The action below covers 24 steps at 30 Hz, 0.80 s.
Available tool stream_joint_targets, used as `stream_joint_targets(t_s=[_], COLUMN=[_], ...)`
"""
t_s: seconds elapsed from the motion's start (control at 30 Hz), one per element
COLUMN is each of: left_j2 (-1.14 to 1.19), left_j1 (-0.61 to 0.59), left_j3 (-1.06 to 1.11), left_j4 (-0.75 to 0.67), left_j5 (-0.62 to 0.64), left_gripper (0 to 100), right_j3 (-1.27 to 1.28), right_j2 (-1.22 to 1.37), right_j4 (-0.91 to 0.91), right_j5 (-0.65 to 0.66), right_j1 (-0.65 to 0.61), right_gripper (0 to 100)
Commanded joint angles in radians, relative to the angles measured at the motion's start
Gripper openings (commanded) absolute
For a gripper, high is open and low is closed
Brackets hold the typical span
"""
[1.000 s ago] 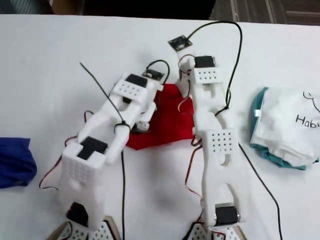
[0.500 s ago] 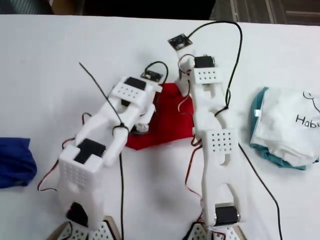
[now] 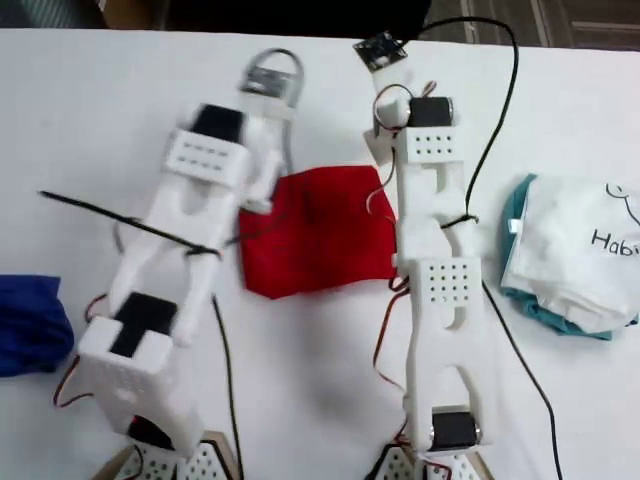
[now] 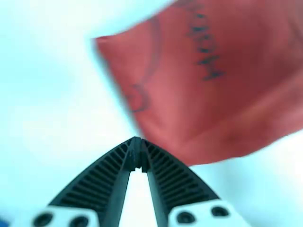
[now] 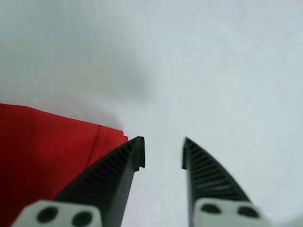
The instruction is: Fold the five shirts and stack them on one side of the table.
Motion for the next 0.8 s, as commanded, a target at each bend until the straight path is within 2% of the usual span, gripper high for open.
stream_joint_targets(t_s=[0.0, 0.2, 0.37, 0.57, 0.77], left_j2=[-0.063, -0.061, -0.064, -0.069, -0.069], left_j1=[-0.172, -0.439, -0.575, -0.671, -0.687], left_j3=[-0.038, -0.035, 0.042, 0.107, 0.110], left_j4=[0.012, 0.014, 0.015, 0.014, 0.014], left_j5=[-0.041, -0.123, -0.178, -0.221, -0.219], left_gripper=[3, 7, 7, 7, 7], right_j3=[-0.015, 0.028, 0.028, 0.028, 0.098], right_j2=[-0.085, -0.021, 0.051, 0.088, 0.088], right_j4=[0.004, -0.027, -0.022, 0.114, 0.145], right_j5=[0.021, 0.250, 0.437, 0.578, 0.661], right_j1=[-0.065, -0.214, -0.260, -0.260, -0.269], right_gripper=[27.6, 25.5, 25.8, 31.7, 31.6])
